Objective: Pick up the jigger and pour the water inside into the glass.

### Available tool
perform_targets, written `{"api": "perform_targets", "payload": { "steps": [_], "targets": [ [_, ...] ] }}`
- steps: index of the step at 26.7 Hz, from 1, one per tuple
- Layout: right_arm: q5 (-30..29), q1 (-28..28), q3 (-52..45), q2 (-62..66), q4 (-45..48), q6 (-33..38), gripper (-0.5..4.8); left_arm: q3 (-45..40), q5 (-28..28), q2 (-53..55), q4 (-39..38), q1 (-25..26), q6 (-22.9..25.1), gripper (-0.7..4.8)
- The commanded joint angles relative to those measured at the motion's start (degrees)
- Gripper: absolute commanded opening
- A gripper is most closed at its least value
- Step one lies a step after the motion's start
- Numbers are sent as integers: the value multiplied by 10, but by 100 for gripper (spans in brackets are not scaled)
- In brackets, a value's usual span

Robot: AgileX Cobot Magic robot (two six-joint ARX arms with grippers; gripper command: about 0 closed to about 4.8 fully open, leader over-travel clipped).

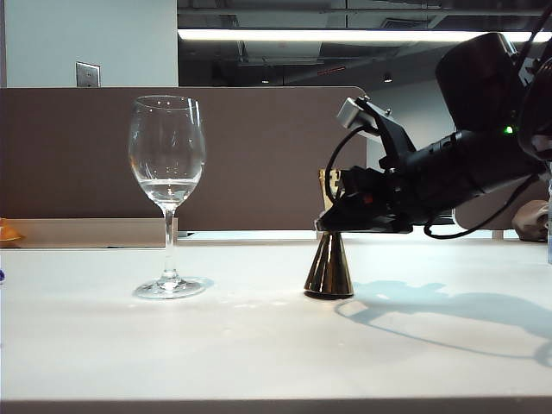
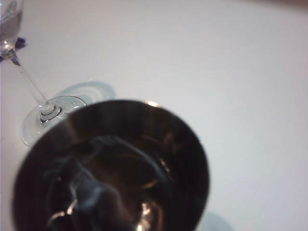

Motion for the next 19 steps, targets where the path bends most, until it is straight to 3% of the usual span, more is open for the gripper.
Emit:
{"api": "perform_targets", "payload": {
  "steps": [1, 10, 13, 19],
  "targets": [
    [-2, 1, 12, -12, -25, 1, 15, 0, 2, 1, -1, 1, 4, -5],
    [9, 1, 26, -83, -78, 1, -1, 0, 2, 1, -1, 1, 4, -5],
    [38, 1, 26, -127, -120, 1, -1, 0, 2, 1, -1, 1, 4, -5],
    [39, 1, 58, -191, -210, 1, -1, 0, 2, 1, -1, 1, 4, -5]
  ]
}}
